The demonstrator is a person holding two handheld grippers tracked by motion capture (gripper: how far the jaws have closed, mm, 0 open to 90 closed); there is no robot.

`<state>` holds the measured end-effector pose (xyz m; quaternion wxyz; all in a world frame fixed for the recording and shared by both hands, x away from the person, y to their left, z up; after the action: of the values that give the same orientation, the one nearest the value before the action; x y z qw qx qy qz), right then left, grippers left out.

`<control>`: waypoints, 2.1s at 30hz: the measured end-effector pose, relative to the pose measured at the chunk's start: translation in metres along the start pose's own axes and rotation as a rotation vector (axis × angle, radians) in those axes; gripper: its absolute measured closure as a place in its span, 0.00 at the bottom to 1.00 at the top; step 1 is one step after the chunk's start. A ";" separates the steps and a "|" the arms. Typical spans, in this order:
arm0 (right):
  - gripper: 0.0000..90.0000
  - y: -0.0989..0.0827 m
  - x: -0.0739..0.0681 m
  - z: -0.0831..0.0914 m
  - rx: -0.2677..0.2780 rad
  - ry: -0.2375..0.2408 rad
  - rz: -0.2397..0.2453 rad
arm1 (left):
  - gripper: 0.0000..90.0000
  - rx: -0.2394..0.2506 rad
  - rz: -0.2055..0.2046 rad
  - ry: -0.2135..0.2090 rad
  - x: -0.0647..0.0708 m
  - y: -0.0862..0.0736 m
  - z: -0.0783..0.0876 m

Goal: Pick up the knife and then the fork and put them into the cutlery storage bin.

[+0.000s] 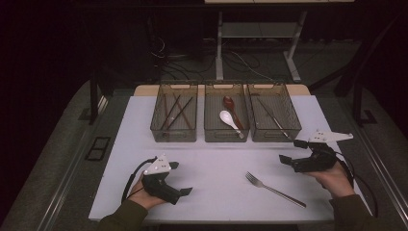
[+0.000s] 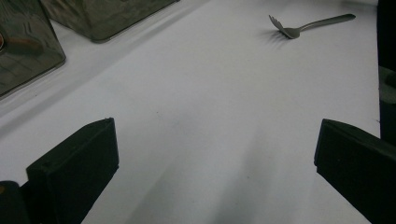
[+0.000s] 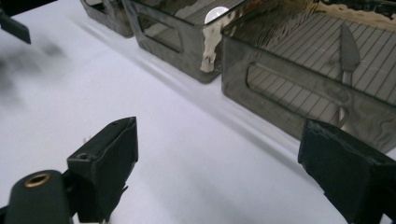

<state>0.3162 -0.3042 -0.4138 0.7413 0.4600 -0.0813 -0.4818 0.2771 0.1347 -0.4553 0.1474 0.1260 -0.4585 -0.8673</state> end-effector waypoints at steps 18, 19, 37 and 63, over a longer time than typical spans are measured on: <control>0.14 -0.032 -0.014 0.008 -0.082 0.013 0.037 | 0.00 -0.003 0.001 0.001 0.000 0.000 0.000; 0.14 -0.033 -0.014 0.008 -0.085 0.012 0.038 | 0.00 -0.004 0.002 0.001 0.000 0.000 0.000; 0.31 -0.043 -0.033 -0.007 -0.314 -0.024 0.125 | 0.00 -0.005 0.000 -0.001 0.001 0.000 0.000; 0.83 -0.046 -0.063 -0.038 -0.671 -0.040 0.300 | 0.00 -0.006 -0.001 -0.002 0.001 0.000 -0.001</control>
<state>0.2759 -0.2369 -0.4499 0.9118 0.1645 0.0003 -0.3763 0.2765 0.1340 -0.4559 0.1469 0.1247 -0.4560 -0.8689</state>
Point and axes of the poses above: each handheld gripper's, and its own axes: z roughly backward along the jaws, y roughly out of its top, x roughly to its right, the point moved 3 cm from there along -z, roughly forward along the jaws, and after that the axes turned 14 degrees about -z, right-handed, at the moved point
